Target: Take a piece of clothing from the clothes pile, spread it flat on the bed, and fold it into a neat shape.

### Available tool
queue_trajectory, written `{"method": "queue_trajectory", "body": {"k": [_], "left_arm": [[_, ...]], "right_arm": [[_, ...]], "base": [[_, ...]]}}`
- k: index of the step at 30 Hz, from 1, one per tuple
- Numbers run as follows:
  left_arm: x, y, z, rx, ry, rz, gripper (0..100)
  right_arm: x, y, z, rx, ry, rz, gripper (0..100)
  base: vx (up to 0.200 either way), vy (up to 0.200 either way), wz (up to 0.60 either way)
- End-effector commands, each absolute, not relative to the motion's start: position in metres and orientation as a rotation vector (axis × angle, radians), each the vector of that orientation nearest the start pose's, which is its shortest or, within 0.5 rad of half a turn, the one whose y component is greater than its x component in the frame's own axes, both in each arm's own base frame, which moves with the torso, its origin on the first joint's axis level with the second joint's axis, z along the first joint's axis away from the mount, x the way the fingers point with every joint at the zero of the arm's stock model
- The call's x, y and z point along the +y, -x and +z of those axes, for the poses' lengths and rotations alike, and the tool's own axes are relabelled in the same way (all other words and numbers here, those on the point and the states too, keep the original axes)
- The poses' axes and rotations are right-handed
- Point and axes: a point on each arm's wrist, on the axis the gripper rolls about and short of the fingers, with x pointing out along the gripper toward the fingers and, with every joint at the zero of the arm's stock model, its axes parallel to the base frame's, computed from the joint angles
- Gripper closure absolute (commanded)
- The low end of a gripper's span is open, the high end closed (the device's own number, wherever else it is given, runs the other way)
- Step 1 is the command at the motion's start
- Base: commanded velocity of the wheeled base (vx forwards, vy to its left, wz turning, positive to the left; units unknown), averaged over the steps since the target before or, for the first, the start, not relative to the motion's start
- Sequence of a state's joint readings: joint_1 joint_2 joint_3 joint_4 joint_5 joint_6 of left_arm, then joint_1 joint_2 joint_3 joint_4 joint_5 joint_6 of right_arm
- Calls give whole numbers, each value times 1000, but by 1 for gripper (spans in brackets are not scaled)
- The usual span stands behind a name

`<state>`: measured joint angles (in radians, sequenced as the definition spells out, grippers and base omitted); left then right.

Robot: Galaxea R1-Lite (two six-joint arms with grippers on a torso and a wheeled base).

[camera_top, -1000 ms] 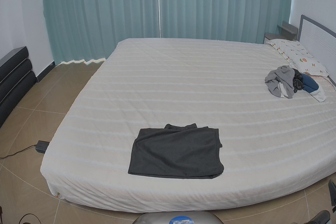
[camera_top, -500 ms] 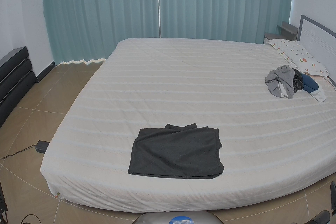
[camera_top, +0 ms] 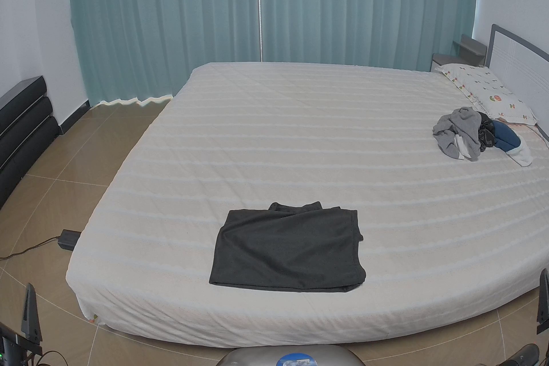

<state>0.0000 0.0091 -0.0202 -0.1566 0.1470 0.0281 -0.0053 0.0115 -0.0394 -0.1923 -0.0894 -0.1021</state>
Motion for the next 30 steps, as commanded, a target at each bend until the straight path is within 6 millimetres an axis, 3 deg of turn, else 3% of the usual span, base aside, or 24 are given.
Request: {"method": "queue_trajectory", "body": {"k": [1,11,22,30], "left_arm": [[3,23,83,-66,-20,139,0],[1,23,82,-60,-13,28,0],[0,23,77,-15,11,18,0],[0,23,76,0,3,14,0]], "right_arm": [[-2,23,83,-66,119,-124,0],[-4,23,83,-59,131,-189,0],[-1,23,81,-48,-30,-64,0],[0,23,80,-34,34,-13,0]], "base": [[0,0,0],[0,0,0],[0,0,0],[0,0,0]]}}
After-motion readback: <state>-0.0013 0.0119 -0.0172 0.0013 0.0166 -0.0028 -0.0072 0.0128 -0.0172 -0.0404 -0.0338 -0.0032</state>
